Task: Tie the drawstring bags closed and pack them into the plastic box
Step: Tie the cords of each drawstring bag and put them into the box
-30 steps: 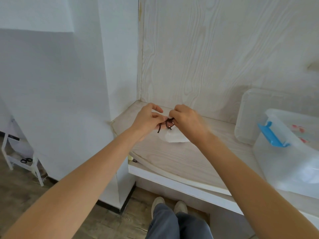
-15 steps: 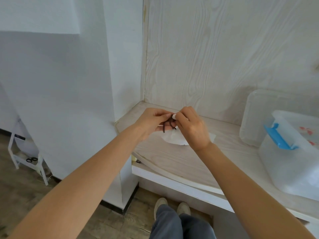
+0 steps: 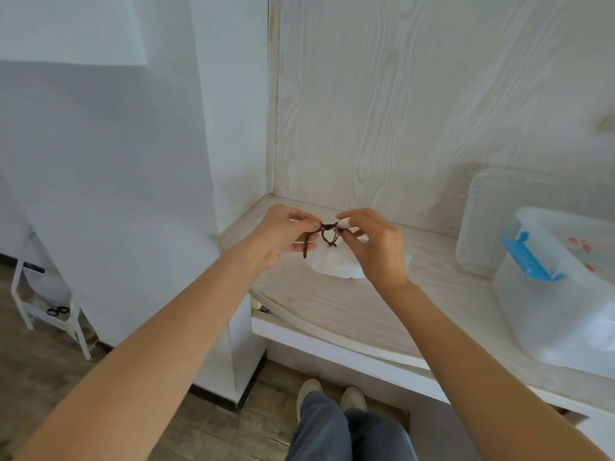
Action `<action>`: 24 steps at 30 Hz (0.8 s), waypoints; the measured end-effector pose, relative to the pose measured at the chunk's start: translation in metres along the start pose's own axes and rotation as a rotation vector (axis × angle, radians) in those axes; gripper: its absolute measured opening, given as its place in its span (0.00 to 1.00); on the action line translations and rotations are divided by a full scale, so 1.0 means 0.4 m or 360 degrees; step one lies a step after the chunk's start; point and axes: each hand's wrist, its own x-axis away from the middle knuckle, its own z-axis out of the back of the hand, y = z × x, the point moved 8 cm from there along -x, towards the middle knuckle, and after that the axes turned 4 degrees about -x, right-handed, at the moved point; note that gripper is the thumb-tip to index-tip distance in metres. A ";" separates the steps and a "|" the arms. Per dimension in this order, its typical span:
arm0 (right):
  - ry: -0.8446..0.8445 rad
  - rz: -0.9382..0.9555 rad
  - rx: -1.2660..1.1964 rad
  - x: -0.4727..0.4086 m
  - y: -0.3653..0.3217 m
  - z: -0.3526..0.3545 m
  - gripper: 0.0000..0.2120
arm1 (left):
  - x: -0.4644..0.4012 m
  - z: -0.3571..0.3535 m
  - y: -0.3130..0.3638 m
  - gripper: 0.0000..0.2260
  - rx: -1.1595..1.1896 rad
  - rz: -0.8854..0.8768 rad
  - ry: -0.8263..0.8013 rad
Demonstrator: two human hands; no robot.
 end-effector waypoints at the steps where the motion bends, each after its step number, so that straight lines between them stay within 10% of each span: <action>1: 0.0021 -0.0192 -0.0108 0.005 0.017 0.007 0.03 | 0.000 0.002 -0.005 0.03 0.0021 0.0021 0.0025; 7: 0.0128 -0.1053 -0.0421 0.059 0.114 0.028 0.02 | -0.004 0.014 -0.057 0.05 0.0105 0.0146 0.0150; 20: 0.0483 -0.1449 -0.0562 0.146 0.182 0.082 0.07 | -0.029 0.053 -0.084 0.07 0.0105 0.0022 0.0516; 24: 0.0177 -0.1485 -0.0551 0.133 0.173 0.047 0.06 | -0.017 0.012 -0.091 0.07 0.0292 0.0055 0.0283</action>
